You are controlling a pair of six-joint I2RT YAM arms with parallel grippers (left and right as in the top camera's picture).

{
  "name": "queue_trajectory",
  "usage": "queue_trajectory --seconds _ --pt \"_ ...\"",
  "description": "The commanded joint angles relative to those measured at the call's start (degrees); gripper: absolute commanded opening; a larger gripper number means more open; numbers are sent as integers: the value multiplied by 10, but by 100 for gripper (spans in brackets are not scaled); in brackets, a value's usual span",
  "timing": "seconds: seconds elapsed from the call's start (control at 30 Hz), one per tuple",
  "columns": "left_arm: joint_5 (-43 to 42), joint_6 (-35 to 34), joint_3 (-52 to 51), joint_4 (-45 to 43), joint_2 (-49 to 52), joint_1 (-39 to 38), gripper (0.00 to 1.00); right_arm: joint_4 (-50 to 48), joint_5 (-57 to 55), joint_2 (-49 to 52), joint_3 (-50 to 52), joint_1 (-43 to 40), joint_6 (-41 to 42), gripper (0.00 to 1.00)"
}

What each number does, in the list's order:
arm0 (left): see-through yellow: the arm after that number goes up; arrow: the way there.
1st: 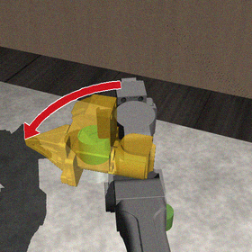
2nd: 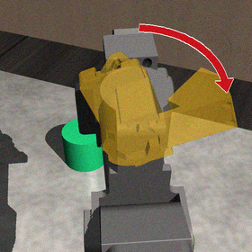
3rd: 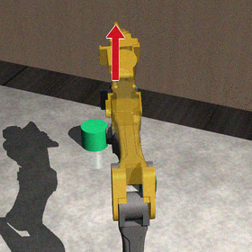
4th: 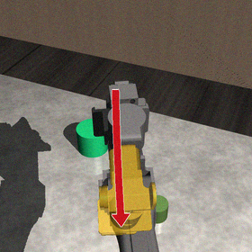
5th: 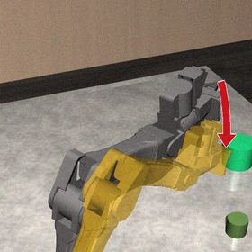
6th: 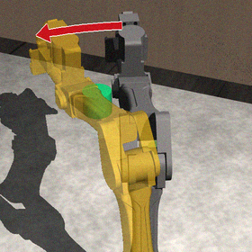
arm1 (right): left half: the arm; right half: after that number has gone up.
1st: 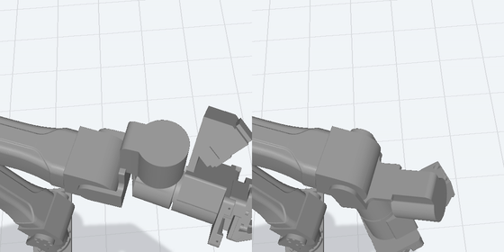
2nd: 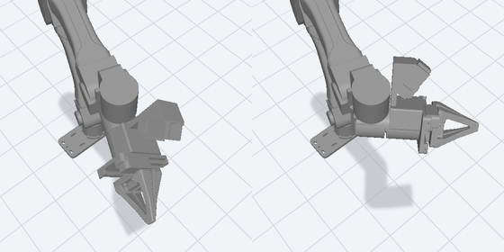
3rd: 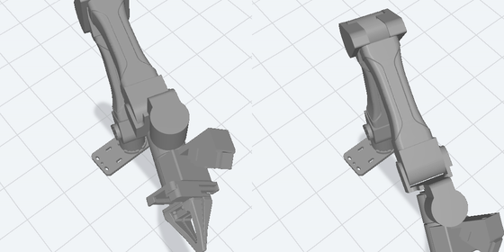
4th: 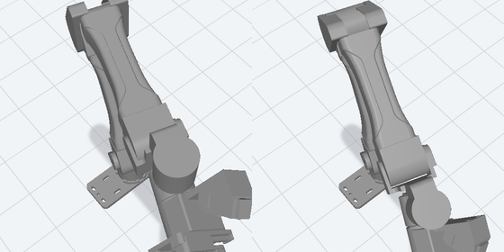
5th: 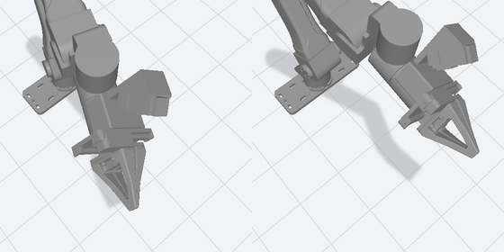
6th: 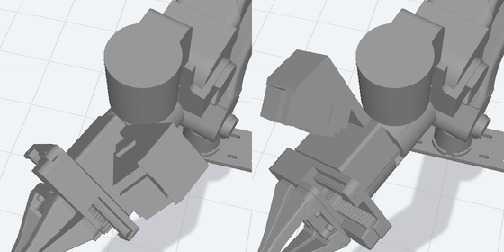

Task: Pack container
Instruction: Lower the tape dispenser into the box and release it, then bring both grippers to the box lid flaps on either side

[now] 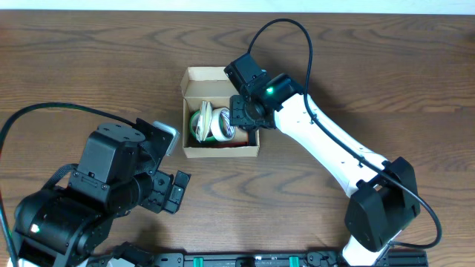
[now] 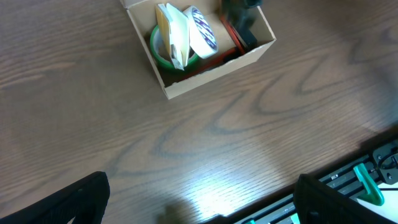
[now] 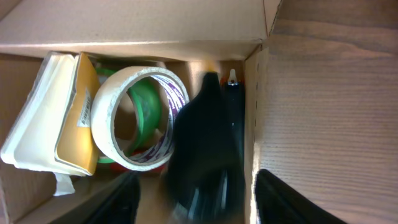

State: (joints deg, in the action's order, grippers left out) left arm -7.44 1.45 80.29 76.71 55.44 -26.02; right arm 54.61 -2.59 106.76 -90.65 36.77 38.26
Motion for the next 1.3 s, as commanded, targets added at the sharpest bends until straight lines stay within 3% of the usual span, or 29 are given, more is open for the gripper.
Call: queue_trajectory --seconds 0.0,0.1,0.23,0.33,0.47,0.53,0.57,0.63,0.67,0.87,1.1,1.27 --pt "4 -4 5 2 -1 1 95 0 -10 0 -1 3 5 72" --pt "4 -4 5 2 -1 1 95 4 -10 -7 -5 3 5 78" --pt "4 -4 5 2 -1 1 95 16 -11 -19 -24 2 1 78" --pt "4 -3 5 2 -1 1 95 20 -10 -34 -40 -4 -31 66" --pt "4 -4 5 2 -1 1 95 23 -34 -61 -42 -20 -85 58" --pt "4 -4 5 2 -1 1 95 34 -47 -67 -42 -28 -102 47" --pt "4 -4 5 2 -1 1 95 42 -52 -69 -42 -33 -101 37" --pt "4 -4 5 2 -1 1 95 50 -53 -68 -42 -46 -101 8" --pt "2 -4 5 -1 -1 1 95 51 -50 -68 -41 -53 -101 1" --pt "7 3 5 -21 -1 1 95 39 -45 -67 -20 -93 -178 1" --pt "15 17 4 -94 20 3 95 9 -16 -67 12 -135 -203 1" --pt "-62 12 4 -125 63 5 95 -30 15 -67 56 -160 -206 1"
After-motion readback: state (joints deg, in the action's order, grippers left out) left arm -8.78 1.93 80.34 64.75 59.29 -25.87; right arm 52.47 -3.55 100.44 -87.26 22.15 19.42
